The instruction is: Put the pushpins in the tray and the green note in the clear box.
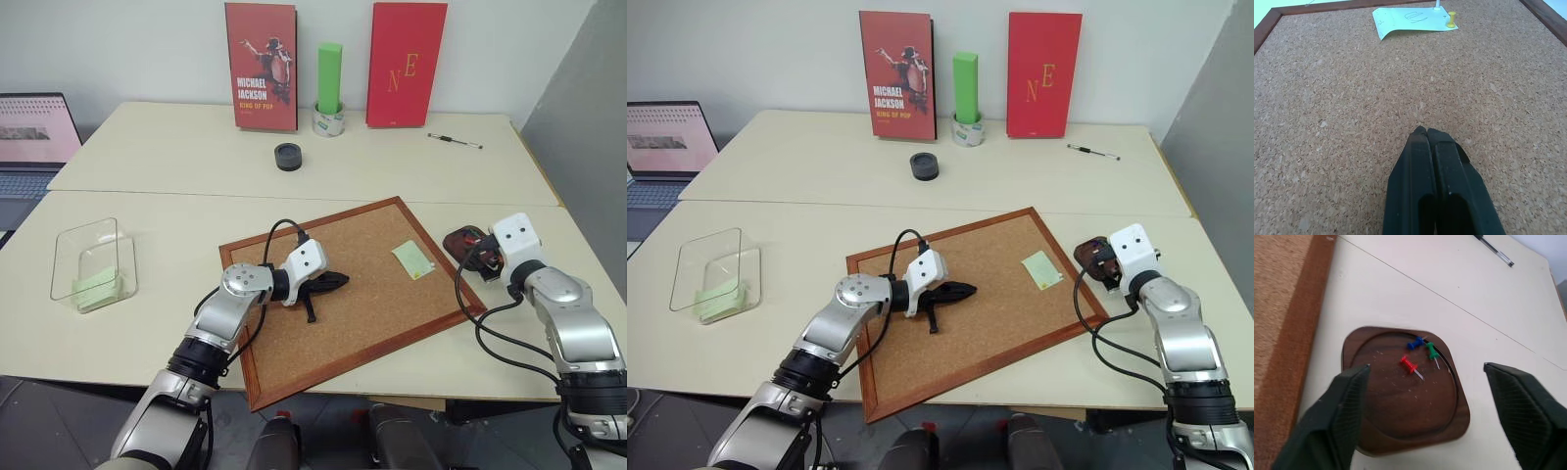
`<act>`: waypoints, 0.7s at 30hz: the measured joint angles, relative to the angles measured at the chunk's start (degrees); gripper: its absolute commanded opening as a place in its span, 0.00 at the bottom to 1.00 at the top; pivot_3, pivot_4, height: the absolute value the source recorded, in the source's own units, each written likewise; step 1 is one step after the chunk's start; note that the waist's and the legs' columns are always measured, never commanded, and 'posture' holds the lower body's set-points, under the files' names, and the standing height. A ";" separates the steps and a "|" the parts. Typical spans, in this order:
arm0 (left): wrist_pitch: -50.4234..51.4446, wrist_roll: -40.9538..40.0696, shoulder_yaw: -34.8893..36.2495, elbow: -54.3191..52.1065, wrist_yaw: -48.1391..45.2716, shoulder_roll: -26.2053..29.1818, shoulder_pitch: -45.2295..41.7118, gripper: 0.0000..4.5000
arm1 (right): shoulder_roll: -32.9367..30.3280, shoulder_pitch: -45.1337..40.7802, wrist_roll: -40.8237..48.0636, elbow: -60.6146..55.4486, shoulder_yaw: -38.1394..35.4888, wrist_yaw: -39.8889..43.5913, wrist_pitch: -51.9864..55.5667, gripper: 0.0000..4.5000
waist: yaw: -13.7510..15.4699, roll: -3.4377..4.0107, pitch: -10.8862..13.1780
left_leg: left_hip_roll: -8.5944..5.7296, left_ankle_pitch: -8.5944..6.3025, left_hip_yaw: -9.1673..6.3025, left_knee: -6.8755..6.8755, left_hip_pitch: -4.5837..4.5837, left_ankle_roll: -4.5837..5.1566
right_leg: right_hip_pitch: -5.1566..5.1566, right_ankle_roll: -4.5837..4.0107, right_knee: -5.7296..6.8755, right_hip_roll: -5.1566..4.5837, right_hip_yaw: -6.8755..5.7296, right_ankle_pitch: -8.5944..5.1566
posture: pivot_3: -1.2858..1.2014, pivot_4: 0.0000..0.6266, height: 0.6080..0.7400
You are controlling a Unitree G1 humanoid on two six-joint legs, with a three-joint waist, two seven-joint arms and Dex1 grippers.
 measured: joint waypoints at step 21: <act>-0.25 0.07 -0.04 1.01 -0.89 0.32 -0.74 0.00 | 9.58 8.88 10.48 -11.16 1.36 3.68 -0.19 0.90 | -0.06 0.00 0.00 | 0.02 0.00 0.00 0.01 0.03 0.00 | 0.01 -0.04 0.02 0.01 0.00 -0.03 | 0.52 0.24 1.00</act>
